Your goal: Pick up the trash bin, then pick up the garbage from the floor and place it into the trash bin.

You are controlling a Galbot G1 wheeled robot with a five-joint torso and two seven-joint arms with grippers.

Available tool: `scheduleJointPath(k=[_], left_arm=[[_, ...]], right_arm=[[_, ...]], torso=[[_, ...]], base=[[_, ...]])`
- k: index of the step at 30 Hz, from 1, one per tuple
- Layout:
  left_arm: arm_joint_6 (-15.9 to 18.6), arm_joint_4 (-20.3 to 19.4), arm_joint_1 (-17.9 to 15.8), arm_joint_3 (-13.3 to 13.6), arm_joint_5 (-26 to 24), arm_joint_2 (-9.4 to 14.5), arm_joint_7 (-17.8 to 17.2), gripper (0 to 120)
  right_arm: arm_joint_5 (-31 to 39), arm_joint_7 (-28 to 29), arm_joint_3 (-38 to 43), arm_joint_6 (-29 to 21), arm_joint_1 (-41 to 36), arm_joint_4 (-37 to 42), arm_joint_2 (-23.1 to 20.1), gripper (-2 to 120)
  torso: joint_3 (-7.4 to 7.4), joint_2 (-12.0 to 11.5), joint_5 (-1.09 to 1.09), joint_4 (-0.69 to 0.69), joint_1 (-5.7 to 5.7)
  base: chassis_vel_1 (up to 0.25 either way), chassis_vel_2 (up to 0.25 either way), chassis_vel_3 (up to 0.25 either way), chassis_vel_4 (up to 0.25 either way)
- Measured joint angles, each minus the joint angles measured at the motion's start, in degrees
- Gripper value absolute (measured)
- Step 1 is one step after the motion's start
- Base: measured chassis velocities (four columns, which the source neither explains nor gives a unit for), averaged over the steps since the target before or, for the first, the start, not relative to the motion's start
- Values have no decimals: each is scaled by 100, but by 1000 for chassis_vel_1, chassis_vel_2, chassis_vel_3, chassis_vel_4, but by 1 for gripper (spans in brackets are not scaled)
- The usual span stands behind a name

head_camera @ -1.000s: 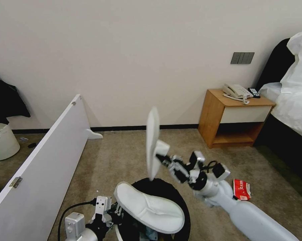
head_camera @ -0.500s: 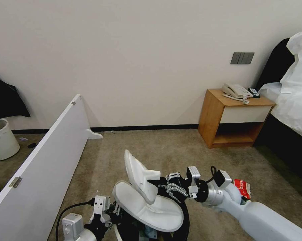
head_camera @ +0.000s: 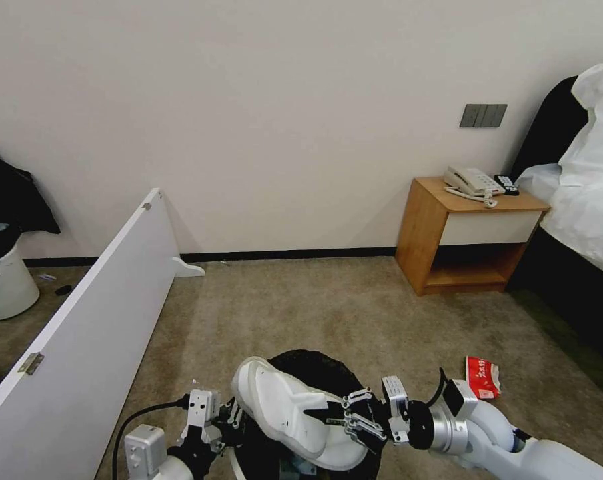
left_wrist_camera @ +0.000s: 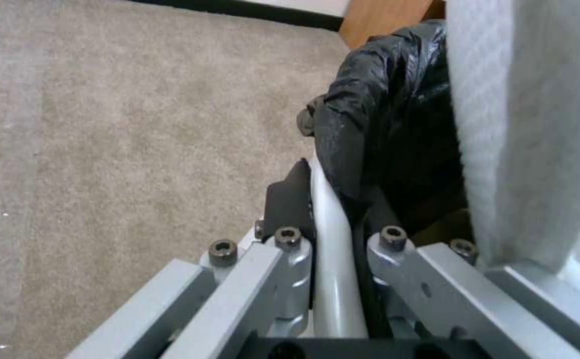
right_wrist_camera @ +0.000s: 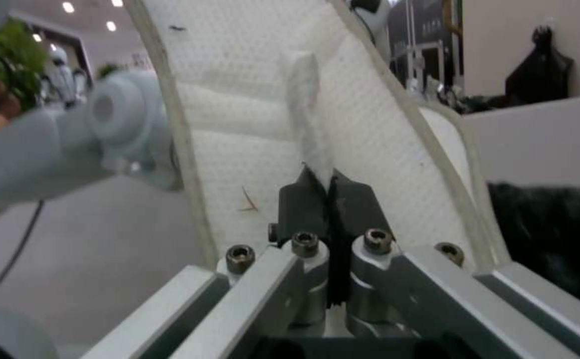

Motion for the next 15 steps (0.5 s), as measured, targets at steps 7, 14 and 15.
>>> scheduleJointPath(k=[7, 14, 15], left_arm=[[6, -17, 6, -15, 13, 18, 0, 4], [12, -23, 4, -4, 28, -5, -1, 4], [12, -23, 4, -4, 28, -5, -1, 4]], right_arm=[[-422, 239, 83, -78, -30, -21, -138, 0], [-704, 473, 125, -170, -28, 9, -289, 0], [-704, 473, 125, -170, -28, 9, -289, 0]], torso=[[0, 0, 0, -1, 0], [0, 0, 0, -1, 0], [0, 0, 0, -1, 0]], base=[[0, 0, 0, 0], [0, 0, 0, 0], [0, 0, 0, 0]])
